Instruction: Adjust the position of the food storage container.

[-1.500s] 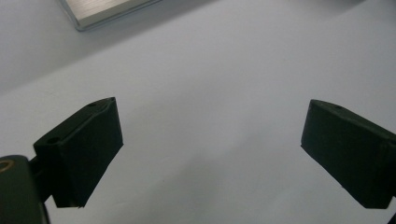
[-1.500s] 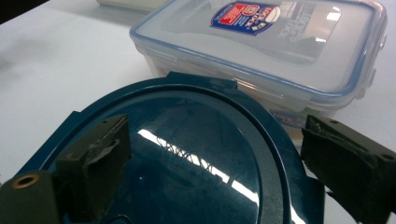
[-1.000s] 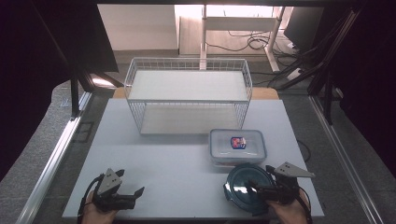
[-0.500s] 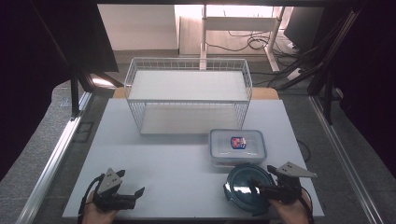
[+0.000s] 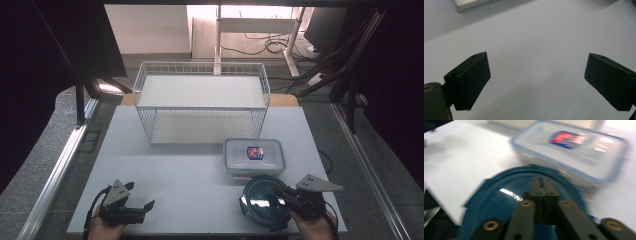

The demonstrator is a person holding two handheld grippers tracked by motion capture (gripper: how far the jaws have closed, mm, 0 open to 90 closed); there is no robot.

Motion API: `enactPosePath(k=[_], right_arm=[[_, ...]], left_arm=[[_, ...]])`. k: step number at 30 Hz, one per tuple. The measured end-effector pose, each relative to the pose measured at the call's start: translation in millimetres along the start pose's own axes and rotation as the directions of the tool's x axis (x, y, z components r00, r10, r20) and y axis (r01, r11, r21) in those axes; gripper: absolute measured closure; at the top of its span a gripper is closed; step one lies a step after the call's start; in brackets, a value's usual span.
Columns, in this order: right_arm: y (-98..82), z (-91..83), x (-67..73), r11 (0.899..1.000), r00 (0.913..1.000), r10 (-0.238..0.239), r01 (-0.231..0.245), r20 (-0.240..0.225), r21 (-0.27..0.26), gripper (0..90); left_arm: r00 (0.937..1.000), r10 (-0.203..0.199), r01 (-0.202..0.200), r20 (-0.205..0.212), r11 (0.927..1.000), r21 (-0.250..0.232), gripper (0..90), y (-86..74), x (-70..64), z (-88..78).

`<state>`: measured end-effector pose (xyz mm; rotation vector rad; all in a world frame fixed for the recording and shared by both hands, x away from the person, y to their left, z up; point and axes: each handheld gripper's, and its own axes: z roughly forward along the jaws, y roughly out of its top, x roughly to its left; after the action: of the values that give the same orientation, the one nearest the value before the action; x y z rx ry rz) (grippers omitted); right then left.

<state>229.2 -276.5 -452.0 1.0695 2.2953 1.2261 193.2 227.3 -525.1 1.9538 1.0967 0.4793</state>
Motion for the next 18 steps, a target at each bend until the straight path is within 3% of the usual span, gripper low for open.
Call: enactPosePath(k=[2, 3, 5, 9, 14, 16, 18], right_arm=[[3.0, 6.3, 13.2, 0.999, 0.9986, -0.027, 0.028, -0.045, 0.025, 88.9], [3.0, 6.3, 13.2, 0.999, 0.9986, -0.027, 0.028, -0.045, 0.025, 88.9], [4.8, 18.0, 31.3, 0.996, 0.9925, -0.057, 0.064, -0.108, 0.06, 88.9], [7.5, 32.6, 52.7, 0.989, 0.9816, -0.104, 0.118, -0.161, 0.085, 88.9], [8.2, 48.2, 74.7, 0.973, 0.969, -0.161, 0.188, -0.187, 0.132, 88.8], [6.5, 53.4, 78.8, 0.963, 0.9678, -0.185, 0.214, -0.17, 0.166, 89.0], [6.2, 55.1, 79.4, 0.963, 0.9696, -0.174, 0.204, -0.172, 0.176, 89.1]], left_arm=[[1.0, -0.004, 0.004, -0.001, 1.0, -0.002, 6.2, 0.0, 0.8, -0.7], [1.0, -0.004, 0.004, -0.001, 1.0, -0.002, 6.2, 0.0, 0.8, -0.7], [0.9999, -0.016, 0.016, -0.002, 0.9998, -0.01, 6.1, -0.2, 2.0, -1.5], [0.9994, -0.033, 0.033, 0.002, 0.9993, -0.014, 6.0, -0.8, 4.1, -1.7], [0.9994, -0.033, 0.033, 0.007, 0.9994, -0.009, 6.0, -0.7, 3.6, -0.8], [0.9994, -0.034, 0.034, 0.008, 0.9994, -0.009, 6.0, -0.7, 3.5, -0.8], [0.9993, -0.036, 0.036, 0.012, 0.9993, -0.009, 5.8, -0.8, 3.7, -1.0]])
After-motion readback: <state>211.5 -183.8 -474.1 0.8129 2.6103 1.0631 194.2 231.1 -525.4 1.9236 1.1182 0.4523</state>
